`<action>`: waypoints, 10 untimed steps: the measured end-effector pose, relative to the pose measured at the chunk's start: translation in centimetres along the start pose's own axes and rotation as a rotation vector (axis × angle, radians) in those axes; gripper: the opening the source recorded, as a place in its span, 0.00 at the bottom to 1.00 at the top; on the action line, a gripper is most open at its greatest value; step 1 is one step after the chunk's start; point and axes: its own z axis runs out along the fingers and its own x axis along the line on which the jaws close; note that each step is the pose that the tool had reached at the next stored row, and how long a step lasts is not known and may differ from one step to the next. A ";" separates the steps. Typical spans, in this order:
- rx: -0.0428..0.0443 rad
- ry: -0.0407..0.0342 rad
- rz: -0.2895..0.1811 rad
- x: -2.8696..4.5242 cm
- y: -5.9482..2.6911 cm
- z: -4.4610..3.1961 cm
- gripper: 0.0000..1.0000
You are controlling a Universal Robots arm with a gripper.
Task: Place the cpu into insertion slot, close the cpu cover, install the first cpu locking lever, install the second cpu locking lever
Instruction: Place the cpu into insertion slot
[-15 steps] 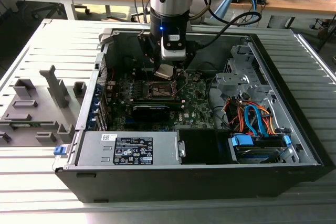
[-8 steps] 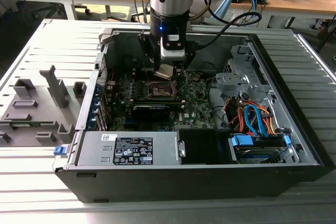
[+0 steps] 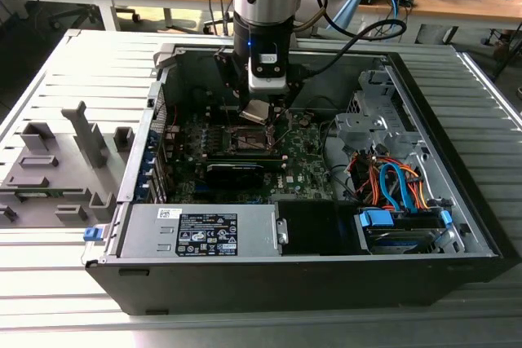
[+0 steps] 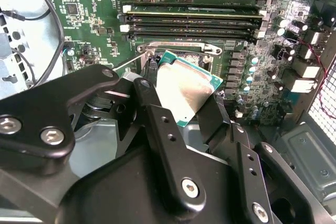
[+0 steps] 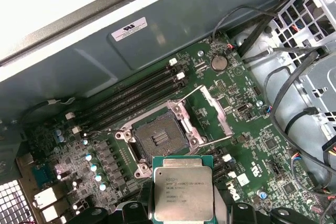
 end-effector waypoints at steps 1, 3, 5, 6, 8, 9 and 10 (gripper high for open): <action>0.0001 -0.0002 0.002 0.00 0.00 0.00 0.54; 0.0003 -0.0005 0.005 0.00 0.00 0.00 0.54; 0.0005 -0.0009 0.010 0.00 0.00 0.00 0.54; 0.0004 -0.0011 0.012 0.00 0.00 0.00 0.54; 0.0006 -0.0014 0.015 0.00 0.00 0.00 0.54; 0.0006 -0.0016 0.017 0.00 0.00 0.00 0.54; 0.0007 -0.0017 0.019 0.00 0.00 0.00 0.54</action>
